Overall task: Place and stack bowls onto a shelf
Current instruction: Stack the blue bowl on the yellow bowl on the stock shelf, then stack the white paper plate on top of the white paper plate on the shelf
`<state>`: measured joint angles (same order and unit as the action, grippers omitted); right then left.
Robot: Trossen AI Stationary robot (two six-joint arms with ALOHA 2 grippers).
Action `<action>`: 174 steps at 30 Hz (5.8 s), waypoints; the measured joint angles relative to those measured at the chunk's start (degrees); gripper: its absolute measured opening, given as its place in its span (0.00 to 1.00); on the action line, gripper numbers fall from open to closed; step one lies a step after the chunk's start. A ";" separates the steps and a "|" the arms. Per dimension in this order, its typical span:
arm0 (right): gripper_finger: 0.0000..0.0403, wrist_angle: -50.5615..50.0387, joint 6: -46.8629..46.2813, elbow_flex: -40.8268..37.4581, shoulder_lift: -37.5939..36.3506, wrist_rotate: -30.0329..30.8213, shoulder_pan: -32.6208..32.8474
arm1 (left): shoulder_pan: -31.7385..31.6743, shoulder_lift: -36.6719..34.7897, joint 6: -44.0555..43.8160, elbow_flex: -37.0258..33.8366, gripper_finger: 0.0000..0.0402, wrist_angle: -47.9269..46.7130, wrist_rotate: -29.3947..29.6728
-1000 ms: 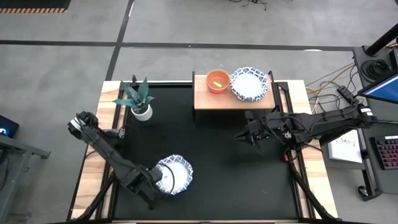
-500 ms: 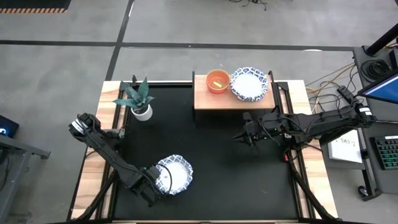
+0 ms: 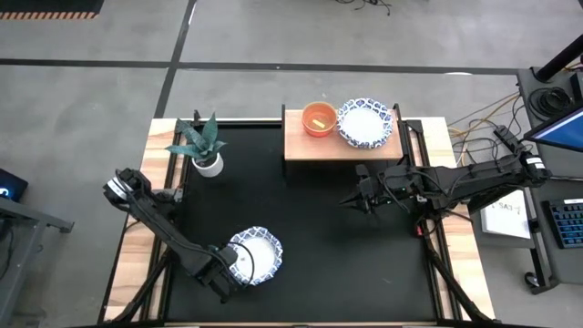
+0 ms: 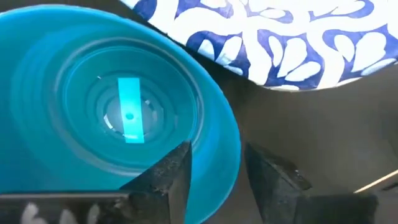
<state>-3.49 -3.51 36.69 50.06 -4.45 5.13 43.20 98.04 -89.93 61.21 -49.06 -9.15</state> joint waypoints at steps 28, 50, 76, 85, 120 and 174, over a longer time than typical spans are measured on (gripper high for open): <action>0.03 -0.52 2.83 -0.11 -0.02 -0.02 0.00 | -1.47 -0.04 22.29 28.96 0.00 -31.88 1.51; 0.03 -5.76 6.16 -0.20 -1.13 -0.59 0.00 | -29.74 0.25 80.77 39.36 0.00 -35.32 32.37; 0.03 -9.62 5.68 -0.48 -2.78 -0.70 0.00 | -55.09 3.20 124.35 39.21 0.00 17.15 30.08; 0.03 -9.68 7.41 -0.50 -2.78 -0.70 0.00 | -59.21 7.76 124.21 39.12 0.00 20.69 29.16; 0.03 -9.55 8.05 -0.50 -2.78 -0.61 0.00 | -61.31 8.66 122.44 39.12 0.16 22.93 28.03; 0.03 9.71 -14.10 9.44 17.84 6.60 8.13 | -16.57 -24.50 85.73 -7.46 0.15 25.53 47.15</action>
<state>6.23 -17.60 46.13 67.90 2.15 13.26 26.63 73.54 -4.20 53.75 -23.53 37.99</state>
